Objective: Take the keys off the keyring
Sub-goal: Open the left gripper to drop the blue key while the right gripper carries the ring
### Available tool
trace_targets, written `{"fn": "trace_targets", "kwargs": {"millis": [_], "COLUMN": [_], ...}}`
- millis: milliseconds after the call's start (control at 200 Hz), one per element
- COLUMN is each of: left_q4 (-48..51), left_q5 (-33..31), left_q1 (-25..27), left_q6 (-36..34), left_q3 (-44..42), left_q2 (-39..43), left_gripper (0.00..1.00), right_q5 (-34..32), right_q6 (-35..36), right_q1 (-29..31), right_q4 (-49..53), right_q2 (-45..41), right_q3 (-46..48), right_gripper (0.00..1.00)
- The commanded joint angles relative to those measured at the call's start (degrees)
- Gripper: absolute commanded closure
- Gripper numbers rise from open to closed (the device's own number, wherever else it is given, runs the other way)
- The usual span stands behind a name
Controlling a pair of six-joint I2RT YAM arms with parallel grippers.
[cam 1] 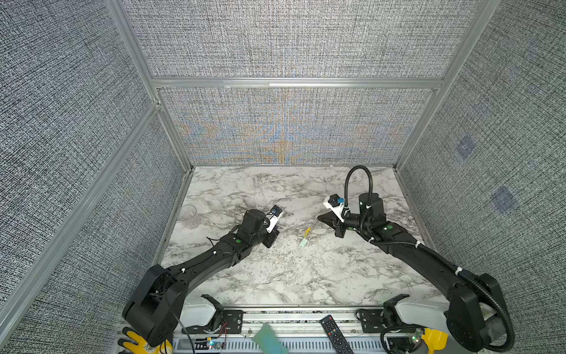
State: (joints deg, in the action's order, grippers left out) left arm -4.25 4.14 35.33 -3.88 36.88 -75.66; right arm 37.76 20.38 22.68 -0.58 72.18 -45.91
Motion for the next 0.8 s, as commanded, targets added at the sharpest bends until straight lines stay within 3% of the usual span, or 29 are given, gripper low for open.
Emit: {"fn": "trace_targets", "kwargs": {"millis": [0,220,530,655,795], "left_q4": [-3.43,-7.93,-8.82,-9.12,-9.54], "left_q5": [-2.36,-1.73,-2.91,-3.40,-4.39], "left_q1": [-1.55,-6.37,-9.42,-10.75,-11.66], "left_q6": [7.82,14.77,17.82,18.84,19.69], "left_q3": [-0.89,-3.97,-3.74,-4.35,-5.20], "left_q2": [-2.42,-6.84,-11.98,-11.82,-9.85], "left_gripper": [1.00,1.00,1.00,0.93,0.73], "right_q5": [0.60,0.59,-2.18,-2.21,-3.52], "right_q6": [3.24,3.63,1.24,1.22,-0.32], "right_q1": [0.14,1.47,2.49,3.46,4.85], "right_q4": [2.69,2.84,5.49,6.96,7.80], "right_q2": [2.18,10.43,25.10,31.08,36.59], "right_q3": [-1.48,-6.59,-19.42,-24.42,-30.33], "right_gripper": [1.00,1.00,1.00,1.00,1.00]}}
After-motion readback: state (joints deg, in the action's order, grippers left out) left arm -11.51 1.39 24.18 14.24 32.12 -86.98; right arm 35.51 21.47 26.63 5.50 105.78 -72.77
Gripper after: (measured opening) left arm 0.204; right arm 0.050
